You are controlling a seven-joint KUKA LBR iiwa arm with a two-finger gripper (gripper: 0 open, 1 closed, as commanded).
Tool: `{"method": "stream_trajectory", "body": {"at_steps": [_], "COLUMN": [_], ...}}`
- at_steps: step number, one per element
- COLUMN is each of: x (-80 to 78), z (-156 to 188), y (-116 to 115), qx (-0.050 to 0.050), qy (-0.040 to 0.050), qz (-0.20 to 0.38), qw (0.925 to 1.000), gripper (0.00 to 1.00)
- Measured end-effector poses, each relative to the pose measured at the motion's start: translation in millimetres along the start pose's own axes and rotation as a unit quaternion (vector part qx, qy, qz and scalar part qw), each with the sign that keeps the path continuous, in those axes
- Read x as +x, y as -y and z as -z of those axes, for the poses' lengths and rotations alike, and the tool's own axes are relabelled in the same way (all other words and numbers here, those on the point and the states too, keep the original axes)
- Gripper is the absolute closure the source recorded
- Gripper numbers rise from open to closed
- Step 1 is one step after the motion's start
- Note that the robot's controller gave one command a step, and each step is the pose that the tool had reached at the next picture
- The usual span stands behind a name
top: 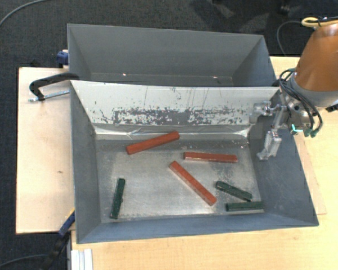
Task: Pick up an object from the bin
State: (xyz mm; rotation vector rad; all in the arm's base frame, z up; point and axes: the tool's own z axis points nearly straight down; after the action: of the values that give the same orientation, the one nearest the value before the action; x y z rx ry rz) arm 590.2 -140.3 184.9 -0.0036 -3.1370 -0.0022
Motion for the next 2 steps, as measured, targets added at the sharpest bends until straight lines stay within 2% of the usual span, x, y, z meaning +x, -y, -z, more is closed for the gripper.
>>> {"method": "stream_trajectory", "body": {"at_steps": [1, 2], "x": [-3.1, -4.1], "z": [-118.9, -82.3], "y": [-97.3, -102.2], "qx": [-0.002, 0.000], "qy": [-0.0006, 0.0067], "qz": [0.001, -0.034], "qw": [1.0000, 0.9994], "gripper": [0.00, 0.00]}}
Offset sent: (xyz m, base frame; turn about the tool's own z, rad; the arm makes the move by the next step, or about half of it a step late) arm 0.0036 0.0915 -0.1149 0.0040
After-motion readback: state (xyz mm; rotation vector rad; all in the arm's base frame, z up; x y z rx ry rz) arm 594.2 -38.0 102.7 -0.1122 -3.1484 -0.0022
